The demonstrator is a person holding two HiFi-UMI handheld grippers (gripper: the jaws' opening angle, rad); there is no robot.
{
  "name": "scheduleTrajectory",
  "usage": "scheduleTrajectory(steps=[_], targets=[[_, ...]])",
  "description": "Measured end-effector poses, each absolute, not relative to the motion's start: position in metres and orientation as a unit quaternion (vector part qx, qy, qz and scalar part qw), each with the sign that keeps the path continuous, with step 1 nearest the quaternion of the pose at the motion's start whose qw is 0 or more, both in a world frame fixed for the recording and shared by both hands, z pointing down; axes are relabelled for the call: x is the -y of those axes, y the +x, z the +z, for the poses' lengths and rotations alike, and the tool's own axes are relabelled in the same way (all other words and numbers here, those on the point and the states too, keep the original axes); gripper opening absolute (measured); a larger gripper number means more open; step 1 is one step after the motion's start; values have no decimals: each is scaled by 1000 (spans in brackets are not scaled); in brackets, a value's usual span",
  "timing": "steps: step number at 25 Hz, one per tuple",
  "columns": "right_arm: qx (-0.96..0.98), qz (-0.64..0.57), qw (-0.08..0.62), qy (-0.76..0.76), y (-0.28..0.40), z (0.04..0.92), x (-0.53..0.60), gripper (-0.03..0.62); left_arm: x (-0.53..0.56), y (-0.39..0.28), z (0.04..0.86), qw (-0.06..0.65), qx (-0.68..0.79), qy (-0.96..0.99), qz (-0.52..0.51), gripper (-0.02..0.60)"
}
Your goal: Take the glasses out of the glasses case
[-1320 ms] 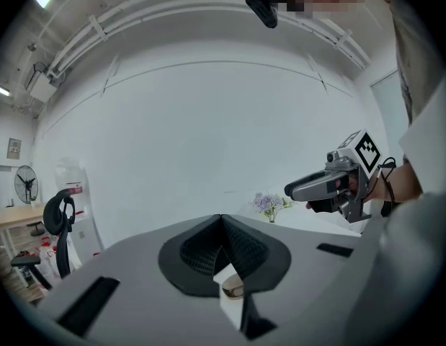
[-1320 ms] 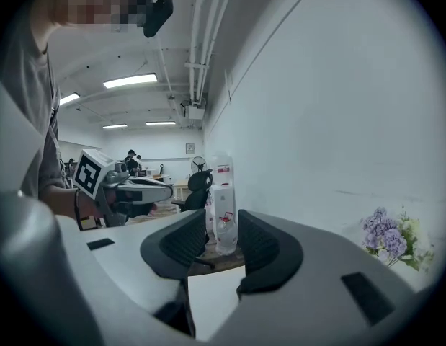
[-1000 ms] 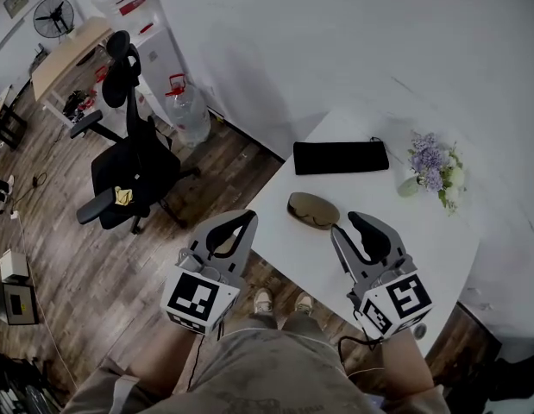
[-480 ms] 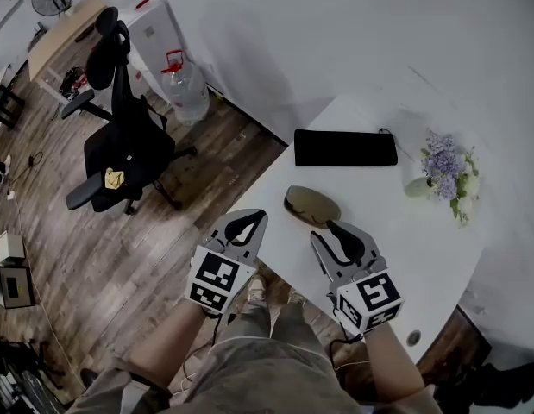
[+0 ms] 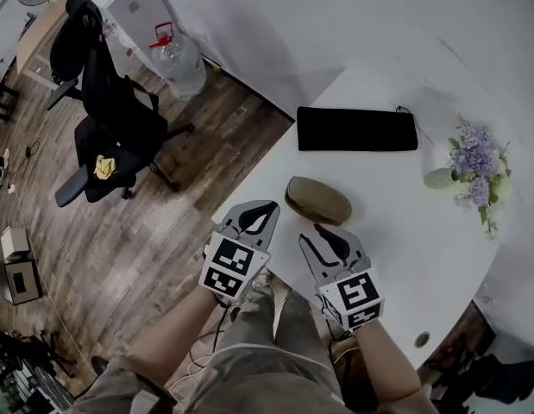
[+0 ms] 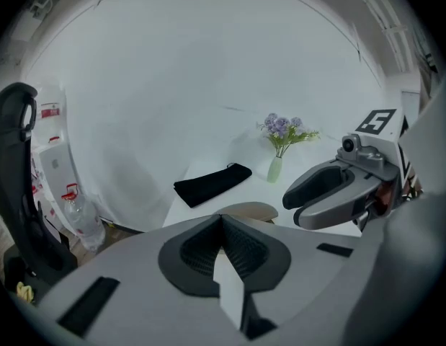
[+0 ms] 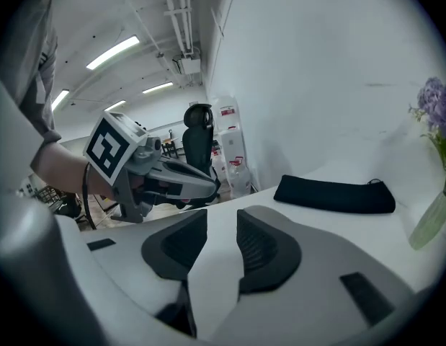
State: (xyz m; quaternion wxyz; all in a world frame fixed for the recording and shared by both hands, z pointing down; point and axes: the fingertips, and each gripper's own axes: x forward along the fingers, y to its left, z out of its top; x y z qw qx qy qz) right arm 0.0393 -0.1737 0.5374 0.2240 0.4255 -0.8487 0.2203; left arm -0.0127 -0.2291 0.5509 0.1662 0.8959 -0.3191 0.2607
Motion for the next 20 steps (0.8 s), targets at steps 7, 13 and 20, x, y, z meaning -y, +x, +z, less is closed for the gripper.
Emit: scheduleTrajectory(steps=[7, 13, 20], targets=[[836, 260, 243, 417, 43, 594, 175, 144, 235, 1, 601, 194, 293, 891, 288, 14], [826, 276, 251, 422, 47, 619, 177, 147, 232, 12, 631, 226, 274, 891, 284, 14], [832, 249, 255, 426, 54, 604, 190, 150, 230, 15, 648, 239, 279, 878, 307, 14]])
